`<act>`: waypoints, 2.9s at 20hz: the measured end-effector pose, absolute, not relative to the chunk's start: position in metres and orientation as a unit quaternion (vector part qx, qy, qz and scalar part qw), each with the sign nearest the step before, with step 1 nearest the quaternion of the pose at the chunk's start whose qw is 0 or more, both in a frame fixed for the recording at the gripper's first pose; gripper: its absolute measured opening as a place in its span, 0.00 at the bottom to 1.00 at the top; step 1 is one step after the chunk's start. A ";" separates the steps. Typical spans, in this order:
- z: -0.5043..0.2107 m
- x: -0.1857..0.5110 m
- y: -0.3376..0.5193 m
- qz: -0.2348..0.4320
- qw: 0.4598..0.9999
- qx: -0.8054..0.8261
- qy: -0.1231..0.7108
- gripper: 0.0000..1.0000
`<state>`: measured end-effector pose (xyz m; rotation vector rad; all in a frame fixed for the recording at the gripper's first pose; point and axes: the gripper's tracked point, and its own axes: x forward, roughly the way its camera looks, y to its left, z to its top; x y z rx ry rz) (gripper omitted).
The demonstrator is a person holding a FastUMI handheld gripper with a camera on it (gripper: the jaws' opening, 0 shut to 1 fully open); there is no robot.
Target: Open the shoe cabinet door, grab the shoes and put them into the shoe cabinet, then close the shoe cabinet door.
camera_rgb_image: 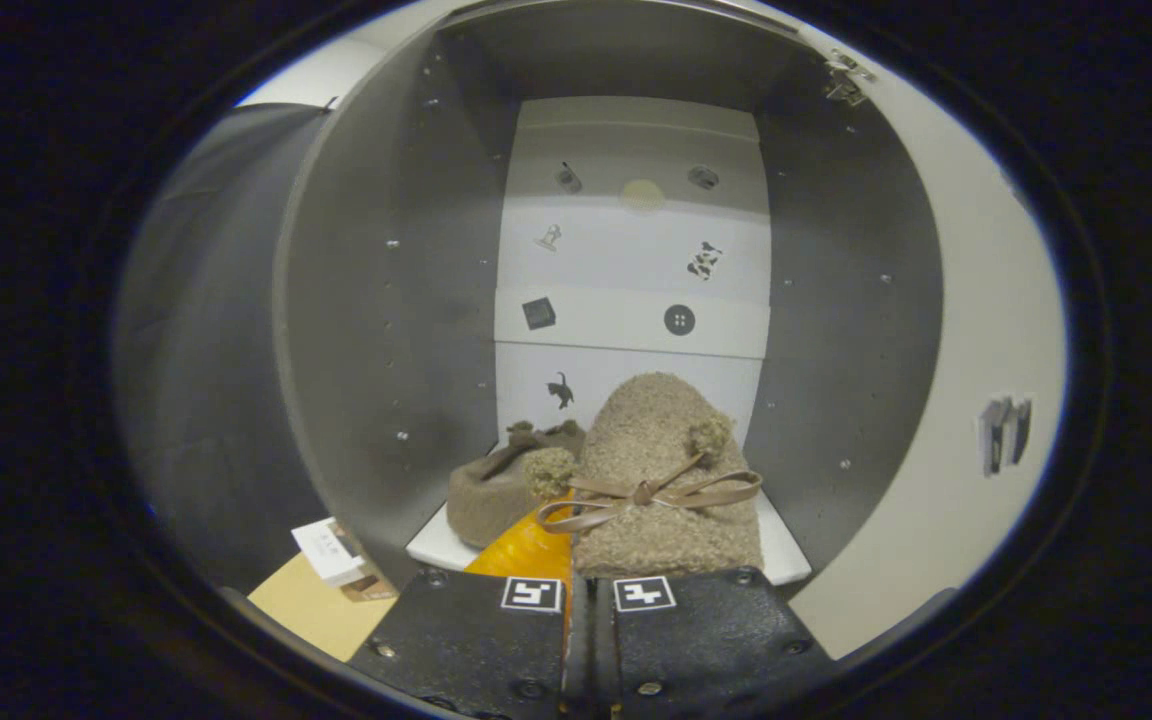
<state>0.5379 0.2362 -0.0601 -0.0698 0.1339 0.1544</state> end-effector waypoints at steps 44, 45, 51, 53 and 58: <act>-0.003 0.257 0.169 0.109 0.994 -0.025 0.008 0.99; -0.003 0.240 0.159 0.110 0.994 -0.025 0.007 0.99; 0.003 0.153 0.068 0.067 0.998 -0.011 -0.004 0.99; 0.004 0.130 0.049 0.083 0.997 0.001 -0.004 0.97; 0.012 0.110 -0.030 0.040 0.999 0.006 -0.020 1.00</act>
